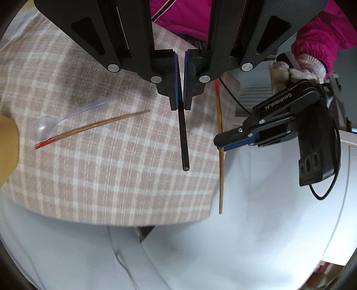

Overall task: Organize utensils
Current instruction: 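Lift the wooden chopstick with the left tool while the right tool carries the black chopstick toward the yellow container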

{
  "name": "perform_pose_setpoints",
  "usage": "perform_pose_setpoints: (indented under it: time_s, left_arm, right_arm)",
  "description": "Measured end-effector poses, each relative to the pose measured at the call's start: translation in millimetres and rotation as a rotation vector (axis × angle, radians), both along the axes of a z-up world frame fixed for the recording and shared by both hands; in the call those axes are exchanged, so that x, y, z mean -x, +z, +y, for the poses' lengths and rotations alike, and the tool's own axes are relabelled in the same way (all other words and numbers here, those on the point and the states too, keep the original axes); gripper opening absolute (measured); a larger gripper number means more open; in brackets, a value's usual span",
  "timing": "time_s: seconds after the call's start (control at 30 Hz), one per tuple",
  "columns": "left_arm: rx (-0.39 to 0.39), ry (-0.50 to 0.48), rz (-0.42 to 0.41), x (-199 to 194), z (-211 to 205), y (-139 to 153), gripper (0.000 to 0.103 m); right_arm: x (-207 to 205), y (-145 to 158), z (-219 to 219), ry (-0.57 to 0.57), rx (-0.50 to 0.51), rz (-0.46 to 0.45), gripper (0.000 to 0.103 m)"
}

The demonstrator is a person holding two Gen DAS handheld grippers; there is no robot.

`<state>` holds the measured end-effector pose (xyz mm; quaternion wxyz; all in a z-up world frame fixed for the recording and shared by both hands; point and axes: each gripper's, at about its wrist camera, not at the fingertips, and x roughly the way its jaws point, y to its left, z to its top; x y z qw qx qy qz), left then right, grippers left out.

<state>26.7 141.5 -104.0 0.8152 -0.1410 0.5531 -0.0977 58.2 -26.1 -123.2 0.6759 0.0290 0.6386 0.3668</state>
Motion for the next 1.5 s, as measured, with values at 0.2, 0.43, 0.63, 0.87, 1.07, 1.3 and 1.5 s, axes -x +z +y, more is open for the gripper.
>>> perform_pose_setpoints:
  time_s: [0.2,0.43,0.63,0.87,1.07,1.3,1.5]
  left_arm:
    - [-0.009,-0.021,-0.092,-3.1,-23.8,35.8,0.004]
    - [-0.002,-0.077,-0.167,-7.9,-53.7,59.2,0.004]
    - [0.009,-0.105,-0.162,-13.8,-68.0,57.3,0.004]
    - [0.029,-0.118,-0.185,-18.1,-79.0,66.3,0.004]
    - [0.062,-0.156,-0.252,-44.0,-112.5,86.7,0.004]
    - [0.067,-0.214,-0.320,-86.8,-165.8,108.0,0.004]
    - [0.086,-0.236,-0.356,-123.1,-201.1,112.6,0.004]
  right_arm:
    - [-3.1,30.2,-24.8,-0.052,-0.025,-0.081,0.003]
    - [-6.6,58.5,-62.4,-0.134,-0.044,-0.156,0.000]
    - [-6.9,60.0,-83.0,-0.190,-0.035,-0.175,0.000]
    - [6.0,61.4,-128.4,-0.302,-0.045,-0.156,0.000]
    - [13.7,68.7,-167.7,-0.385,0.013,-0.213,0.000]
    - [17.7,71.0,-204.1,-0.463,0.045,-0.226,0.000]
    - [18.6,68.7,-222.4,-0.496,0.068,-0.230,0.000]
